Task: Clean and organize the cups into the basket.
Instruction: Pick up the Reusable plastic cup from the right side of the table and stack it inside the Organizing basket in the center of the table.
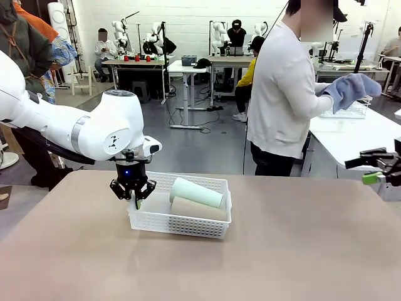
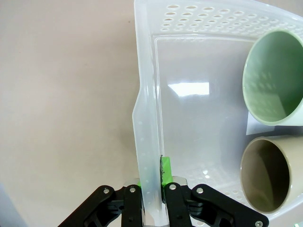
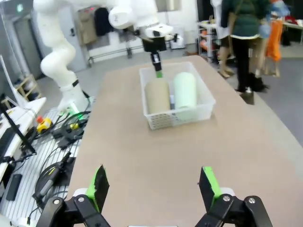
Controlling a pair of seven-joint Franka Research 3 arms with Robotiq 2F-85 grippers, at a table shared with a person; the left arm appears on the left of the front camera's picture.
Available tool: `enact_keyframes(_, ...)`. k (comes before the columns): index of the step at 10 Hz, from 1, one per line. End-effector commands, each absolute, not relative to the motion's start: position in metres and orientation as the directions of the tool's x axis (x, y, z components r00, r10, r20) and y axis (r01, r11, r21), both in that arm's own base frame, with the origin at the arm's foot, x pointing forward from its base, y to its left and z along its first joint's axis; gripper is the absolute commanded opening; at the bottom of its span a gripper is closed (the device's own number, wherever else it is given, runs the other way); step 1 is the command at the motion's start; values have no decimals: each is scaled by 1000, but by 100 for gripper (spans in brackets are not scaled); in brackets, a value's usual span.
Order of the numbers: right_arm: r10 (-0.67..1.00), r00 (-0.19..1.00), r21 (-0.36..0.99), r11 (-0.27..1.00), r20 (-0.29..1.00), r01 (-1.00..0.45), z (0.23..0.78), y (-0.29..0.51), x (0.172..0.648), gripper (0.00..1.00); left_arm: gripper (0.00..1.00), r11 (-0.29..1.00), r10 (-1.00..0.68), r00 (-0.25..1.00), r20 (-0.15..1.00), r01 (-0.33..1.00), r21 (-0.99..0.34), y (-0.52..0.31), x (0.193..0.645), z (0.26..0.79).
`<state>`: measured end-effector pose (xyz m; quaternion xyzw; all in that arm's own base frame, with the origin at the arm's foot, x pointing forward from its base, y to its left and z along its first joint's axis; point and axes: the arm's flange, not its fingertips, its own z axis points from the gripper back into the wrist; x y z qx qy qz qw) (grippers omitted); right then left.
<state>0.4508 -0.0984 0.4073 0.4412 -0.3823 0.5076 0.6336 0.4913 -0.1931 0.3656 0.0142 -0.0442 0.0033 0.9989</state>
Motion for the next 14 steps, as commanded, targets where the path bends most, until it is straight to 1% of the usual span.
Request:
enact_keyframes(1,236,243,198,198,941,-960,390,-113,441,100,0,1000,6,995,95,-8,26,-194,492,369)
enact_keyframes(2,209,268,222,217,941,-950,381,-124,442,100,0,1000,6,995,95,-8,26,-194,492,369)
enact_keyframes(4,205,295,242,249,933,-938,369,-139,447,100,0,1000,6,995,95,-8,26,-194,492,369)
enact_keyframes(5,239,279,232,208,930,-950,377,-135,437,100,0,1000,6,995,95,-8,26,-194,492,369)
enact_keyframes(14,239,279,232,208,930,-950,377,-135,437,100,0,1000,6,995,95,-8,26,-194,492,369)
